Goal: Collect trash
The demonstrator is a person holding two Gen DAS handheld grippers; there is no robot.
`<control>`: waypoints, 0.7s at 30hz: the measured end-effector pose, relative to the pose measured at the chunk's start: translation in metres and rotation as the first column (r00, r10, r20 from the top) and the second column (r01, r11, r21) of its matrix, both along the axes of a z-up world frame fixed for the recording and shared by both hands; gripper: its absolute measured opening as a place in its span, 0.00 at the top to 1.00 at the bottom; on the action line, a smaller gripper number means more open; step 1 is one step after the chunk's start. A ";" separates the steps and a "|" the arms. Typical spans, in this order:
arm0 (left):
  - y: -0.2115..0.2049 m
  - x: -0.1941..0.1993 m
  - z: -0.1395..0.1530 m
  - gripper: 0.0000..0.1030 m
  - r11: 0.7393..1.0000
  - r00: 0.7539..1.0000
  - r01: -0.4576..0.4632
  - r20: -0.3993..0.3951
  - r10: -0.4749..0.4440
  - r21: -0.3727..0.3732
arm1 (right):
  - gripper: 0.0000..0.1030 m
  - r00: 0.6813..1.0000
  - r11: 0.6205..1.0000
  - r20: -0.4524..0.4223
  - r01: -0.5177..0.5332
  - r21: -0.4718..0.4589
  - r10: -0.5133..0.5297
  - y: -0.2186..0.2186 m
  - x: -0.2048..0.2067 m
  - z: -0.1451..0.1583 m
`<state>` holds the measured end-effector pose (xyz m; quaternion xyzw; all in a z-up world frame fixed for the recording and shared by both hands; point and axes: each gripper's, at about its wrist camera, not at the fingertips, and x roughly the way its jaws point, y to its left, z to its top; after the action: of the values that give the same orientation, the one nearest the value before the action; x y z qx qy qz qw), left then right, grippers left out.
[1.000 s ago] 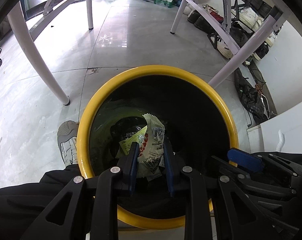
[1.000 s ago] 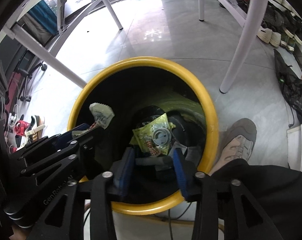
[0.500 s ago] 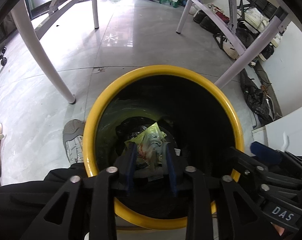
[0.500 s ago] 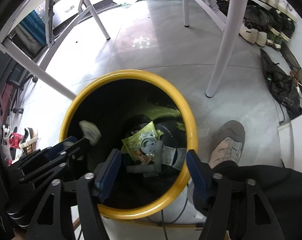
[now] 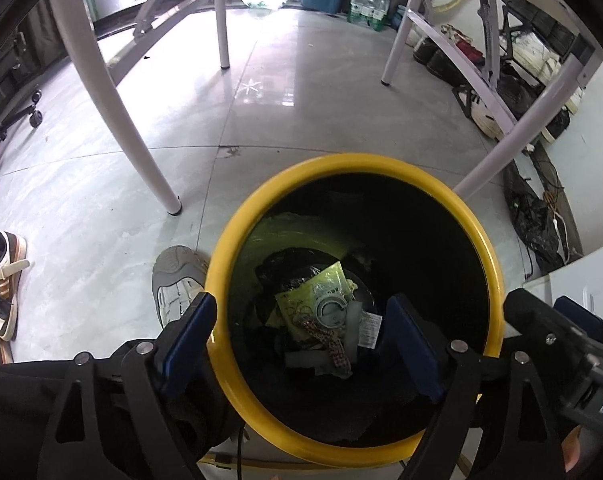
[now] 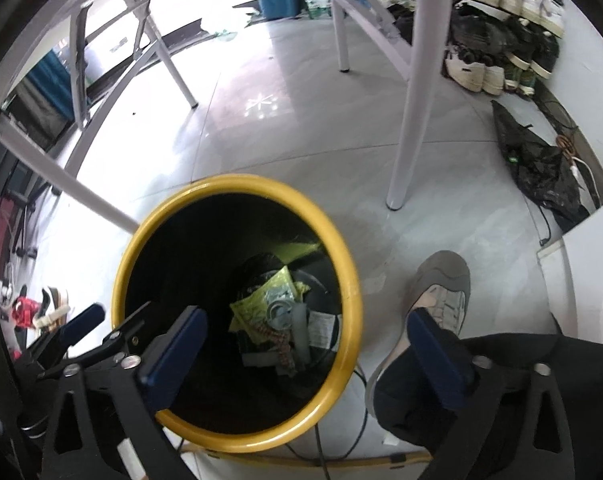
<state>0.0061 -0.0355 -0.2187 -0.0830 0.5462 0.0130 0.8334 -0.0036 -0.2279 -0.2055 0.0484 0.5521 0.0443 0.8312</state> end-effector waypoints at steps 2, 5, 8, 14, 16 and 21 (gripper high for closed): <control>0.004 -0.001 0.002 0.15 1.000 1.000 -0.017 0.007 0.017 -0.005 | 0.00 1.000 1.000 0.009 0.012 -0.008 -0.012 -0.001 0.000 0.003; 0.008 -0.005 0.008 0.07 0.999 0.999 -0.037 0.021 0.038 -0.023 | 0.00 0.999 1.000 0.028 0.026 -0.009 -0.026 -0.004 -0.002 0.008; 0.012 -0.009 0.017 0.01 0.996 0.997 -0.050 0.049 0.053 -0.068 | 0.00 0.998 0.999 0.055 0.032 -0.008 -0.031 -0.005 -0.004 0.017; 0.022 -0.023 0.046 0.01 0.991 0.987 -0.065 0.138 0.082 -0.119 | 0.00 0.989 1.000 0.144 0.022 0.002 -0.022 -0.007 -0.013 0.040; 0.024 -0.027 0.056 0.01 0.990 0.981 -0.066 0.174 0.088 -0.129 | 0.00 0.985 1.000 0.169 0.014 0.004 -0.015 -0.006 -0.015 0.046; 0.020 -0.034 0.073 0.01 0.994 0.971 -0.038 0.230 0.061 -0.106 | 0.00 0.979 1.000 0.204 -0.017 0.010 0.015 -0.001 -0.021 0.058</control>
<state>-0.0281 -0.0160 -0.1459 -0.1397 0.4423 -0.0038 0.8859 -0.0245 -0.2292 -0.1478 0.0442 0.4643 0.0592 0.8826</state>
